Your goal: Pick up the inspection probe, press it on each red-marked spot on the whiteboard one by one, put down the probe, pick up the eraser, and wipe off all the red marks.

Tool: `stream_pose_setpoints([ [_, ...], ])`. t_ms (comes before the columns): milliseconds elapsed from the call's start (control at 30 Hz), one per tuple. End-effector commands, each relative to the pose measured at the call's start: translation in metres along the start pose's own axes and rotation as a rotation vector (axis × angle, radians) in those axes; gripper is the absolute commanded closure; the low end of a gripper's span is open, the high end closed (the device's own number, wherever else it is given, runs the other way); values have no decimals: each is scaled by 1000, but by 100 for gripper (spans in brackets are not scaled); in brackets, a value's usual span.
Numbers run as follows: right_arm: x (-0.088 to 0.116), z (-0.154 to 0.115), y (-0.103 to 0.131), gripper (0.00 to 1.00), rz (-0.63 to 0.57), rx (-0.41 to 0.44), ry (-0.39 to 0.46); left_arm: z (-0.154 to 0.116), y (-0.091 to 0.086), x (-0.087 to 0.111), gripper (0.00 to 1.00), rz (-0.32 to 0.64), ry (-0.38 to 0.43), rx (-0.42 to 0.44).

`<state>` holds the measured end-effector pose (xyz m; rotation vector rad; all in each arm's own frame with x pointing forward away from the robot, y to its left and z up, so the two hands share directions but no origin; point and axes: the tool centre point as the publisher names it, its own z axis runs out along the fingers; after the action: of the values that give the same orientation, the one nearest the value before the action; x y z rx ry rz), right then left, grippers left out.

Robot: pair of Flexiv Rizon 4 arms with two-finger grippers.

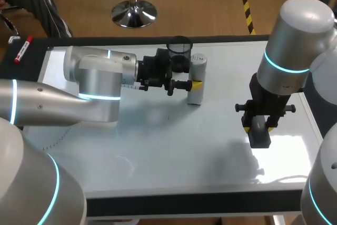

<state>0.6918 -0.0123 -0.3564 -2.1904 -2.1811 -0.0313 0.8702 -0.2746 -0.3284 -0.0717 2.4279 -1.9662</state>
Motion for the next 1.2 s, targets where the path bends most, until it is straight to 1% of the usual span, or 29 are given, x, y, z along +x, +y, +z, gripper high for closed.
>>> stream_pose_setpoints([
  [33, -1, -1, -1, 100, -1, -2, 3, 6, 18, -1, 100, 2, -2, 4],
  [500, -1, -1, -1, 100, -1, -2, 3, 6, 18, -1, 100, 2, -2, 4],
  [567, -1, -1, -1, 100, -1, -2, 3, 5, 17, -1, 100, 1, -3, 17],
  [800, -1, -1, -1, 100, -1, -2, 3, 4, 7, -5, 100, 12, -6, 10],
  [1000, -1, -1, -1, 100, -1, -2, 3, 1, -8, -8, 100, 28, -3, 3],
  [1200, -1, -1, -1, 100, -1, -2, 3, 4, -21, -11, 100, 43, 9, 2],
])
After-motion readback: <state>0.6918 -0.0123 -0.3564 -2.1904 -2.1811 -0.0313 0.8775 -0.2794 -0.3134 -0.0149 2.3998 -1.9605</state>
